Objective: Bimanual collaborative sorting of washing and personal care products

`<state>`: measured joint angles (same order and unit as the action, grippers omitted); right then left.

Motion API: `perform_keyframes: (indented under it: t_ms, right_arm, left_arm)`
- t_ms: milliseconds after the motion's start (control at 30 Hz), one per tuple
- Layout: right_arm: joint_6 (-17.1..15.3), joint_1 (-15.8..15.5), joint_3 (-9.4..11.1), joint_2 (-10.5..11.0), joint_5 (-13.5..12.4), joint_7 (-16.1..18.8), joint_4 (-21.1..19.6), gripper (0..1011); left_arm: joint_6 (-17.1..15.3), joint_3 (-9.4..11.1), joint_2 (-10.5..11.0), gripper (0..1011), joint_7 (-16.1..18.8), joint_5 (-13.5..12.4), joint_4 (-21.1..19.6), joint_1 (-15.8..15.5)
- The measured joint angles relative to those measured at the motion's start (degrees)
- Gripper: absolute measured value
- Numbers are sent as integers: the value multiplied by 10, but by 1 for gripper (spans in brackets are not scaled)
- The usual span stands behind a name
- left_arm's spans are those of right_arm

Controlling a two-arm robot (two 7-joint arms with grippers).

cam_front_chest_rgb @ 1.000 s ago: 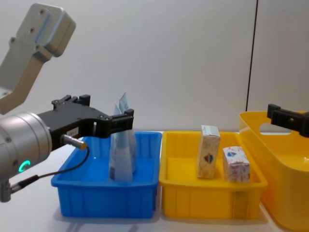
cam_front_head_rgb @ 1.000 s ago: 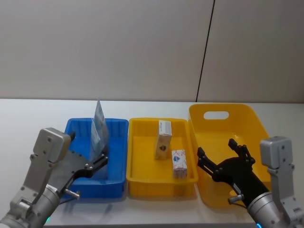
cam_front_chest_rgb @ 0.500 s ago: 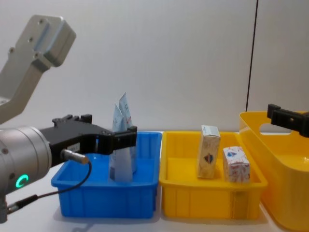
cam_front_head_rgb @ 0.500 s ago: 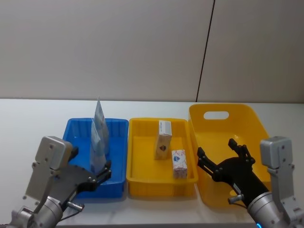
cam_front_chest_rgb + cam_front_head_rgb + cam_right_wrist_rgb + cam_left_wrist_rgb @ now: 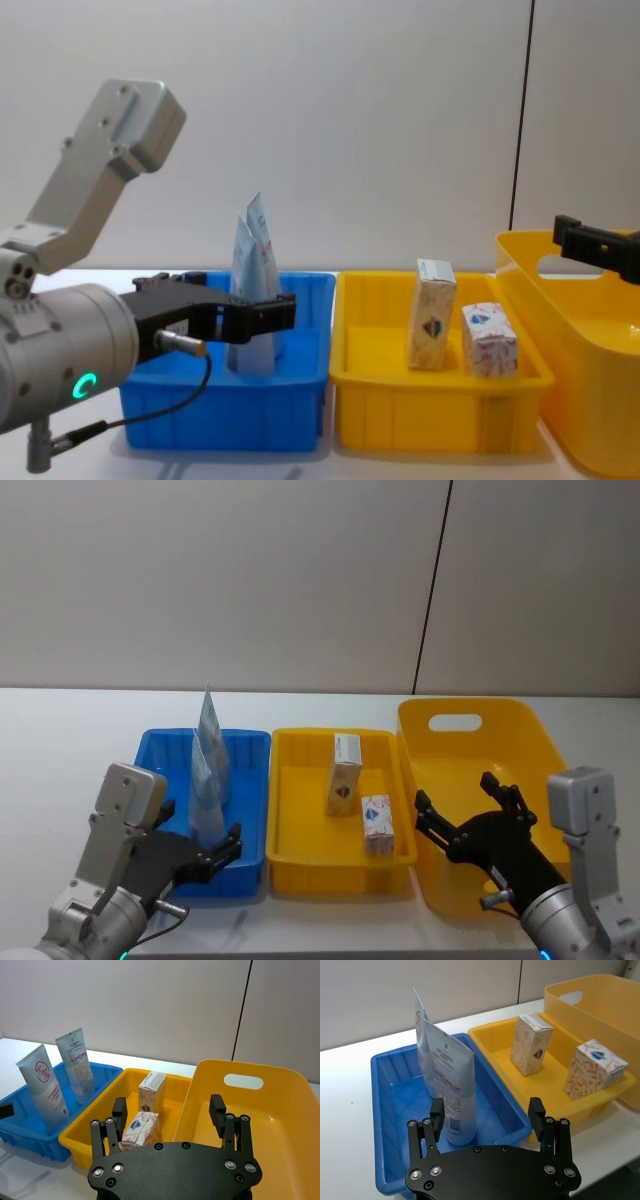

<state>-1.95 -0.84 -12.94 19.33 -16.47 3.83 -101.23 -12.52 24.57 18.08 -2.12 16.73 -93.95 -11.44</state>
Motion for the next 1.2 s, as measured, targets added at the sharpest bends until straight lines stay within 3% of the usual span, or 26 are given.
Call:
perform_keyframes:
  t_ms: [567, 1200]
  right_arm:
    - [0, 0, 0, 0, 0, 0, 0, 1003]
    - [0, 0, 0, 0, 0, 0, 0, 1003]
  left_arm:
    - [3, -9, -43, 1001, -7, 5, 98, -56]
    - [31, -20, -98, 1001, -16, 6, 240, -142]
